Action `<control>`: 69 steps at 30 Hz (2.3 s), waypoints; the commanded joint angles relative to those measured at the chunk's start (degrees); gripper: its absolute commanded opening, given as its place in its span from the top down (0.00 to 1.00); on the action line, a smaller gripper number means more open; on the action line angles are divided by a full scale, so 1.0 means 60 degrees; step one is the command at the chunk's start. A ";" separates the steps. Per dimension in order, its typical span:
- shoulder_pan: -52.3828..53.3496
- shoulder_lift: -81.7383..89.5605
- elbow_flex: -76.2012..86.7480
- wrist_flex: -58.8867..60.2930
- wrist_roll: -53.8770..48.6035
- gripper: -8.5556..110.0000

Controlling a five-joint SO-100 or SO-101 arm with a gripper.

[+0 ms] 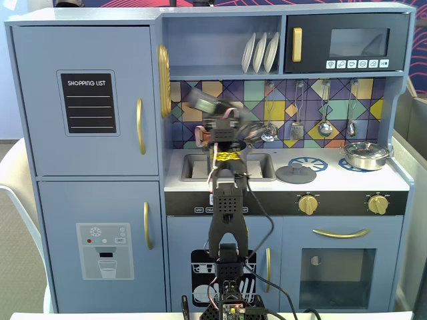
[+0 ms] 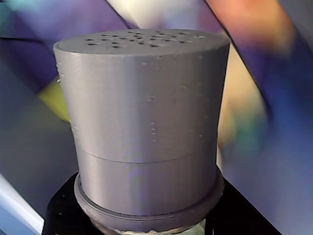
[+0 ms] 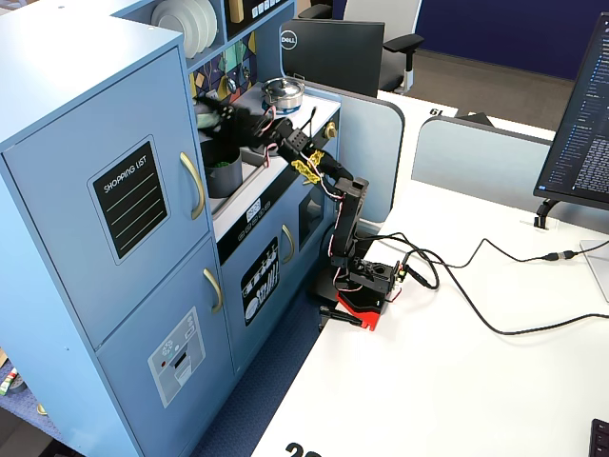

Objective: Put salt in the gray recipient

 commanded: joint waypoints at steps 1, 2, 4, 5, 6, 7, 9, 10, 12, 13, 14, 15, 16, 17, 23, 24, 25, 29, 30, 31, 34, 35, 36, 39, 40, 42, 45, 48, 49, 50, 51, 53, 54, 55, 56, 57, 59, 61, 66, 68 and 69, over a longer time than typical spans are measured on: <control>0.2285 0.0469 -0.0366 -0.0029 -0.5420 0.93; 0.2871 0.0454 -0.0352 -0.0205 -0.7119 0.93; 0.4102 0.0234 -0.0498 -0.0645 -1.0400 0.93; 0.4702 0.0073 -0.0601 -0.0864 -1.1909 0.93; 0.5244 -0.0117 -0.0762 -0.0937 -1.3286 0.93; 0.5742 -0.0293 -0.0850 -0.1055 -1.4487 0.93; 0.6475 -0.0366 -0.0513 -0.1787 -1.6201 0.93; 0.6738 -0.0352 -0.0220 -0.2168 -1.6714 0.93; 0.7178 -0.0190 0.0645 -0.3032 -1.7373 0.93; 0.7383 -0.0088 0.1187 -0.3486 -1.7637 0.93; 0.7500 0.0000 0.1714 -0.3896 -1.8003 0.93; 0.7573 0.0103 0.2197 -0.4307 -1.8267 0.93; 0.7603 0.0176 0.2666 -0.4702 -1.8413 0.93; 0.7617 0.0234 0.3076 -0.5039 -1.8530 0.93; 0.7559 0.0190 0.4365 -0.6079 -1.8706 0.93; 0.7544 0.0161 0.4468 -0.6211 -1.8662 0.93; 0.7529 0.0132 0.4512 -0.6270 -1.8589 0.93; 0.7485 -0.0029 0.4556 -0.6650 -1.8398 0.93; 0.7456 -0.0044 0.4556 -0.6724 -1.8384 0.93; 0.7441 -0.0088 0.4556 -0.6812 -1.8325 0.93; 0.7412 -0.0234 0.4541 -0.7104 -1.8237 0.93; 0.7397 -0.0278 0.4541 -0.7148 -1.8208 0.93; 0.7397 -0.0293 0.4556 -0.7178 -1.8193 0.93; 0.7354 -0.0337 0.4600 -0.7251 -1.7988 0.93; 0.7339 -0.0366 0.4614 -0.7266 -1.7930 0.93; 0.7310 -0.0381 0.4702 -0.7368 -1.7842 0.93; 0.7280 -0.0513 0.4834 -0.7544 -1.7754 0.93; 0.7266 -0.0571 0.5083 -0.7705 -1.7754 0.93; 0.7266 -0.0601 0.5156 -0.7749 -1.7754 0.93; 0.7280 -0.0615 0.5244 -0.7808 -1.7769 0.93; 0.7295 -0.0645 0.5347 -0.7939 -1.7783 0.93; 0.7310 -0.0688 0.5508 -0.8159 -1.7783 0.93; 0.7310 -0.0703 0.5566 -0.8218 -1.7783 0.93; 0.7310 -0.0718 0.5596 -0.8218 -1.7783 0.93; 0.7310 -0.0732 0.5610 -0.8218 -1.7783 0.93; 0.7310 -0.0747 0.5625 -0.8232 -1.7783 0.93; 0.7295 -0.0762 0.5625 -0.8232 -1.7783 0.93; 0.7295 -0.0762 0.5625 -0.8232 -1.7798 0.93; 0.7354 -0.0688 0.5654 -0.8335 -1.7461 0.73; 0.7412 -0.0601 0.5771 -0.8555 -1.7446 0.63; 0.7456 -0.0513 0.5845 -0.8701 -1.7461 0.58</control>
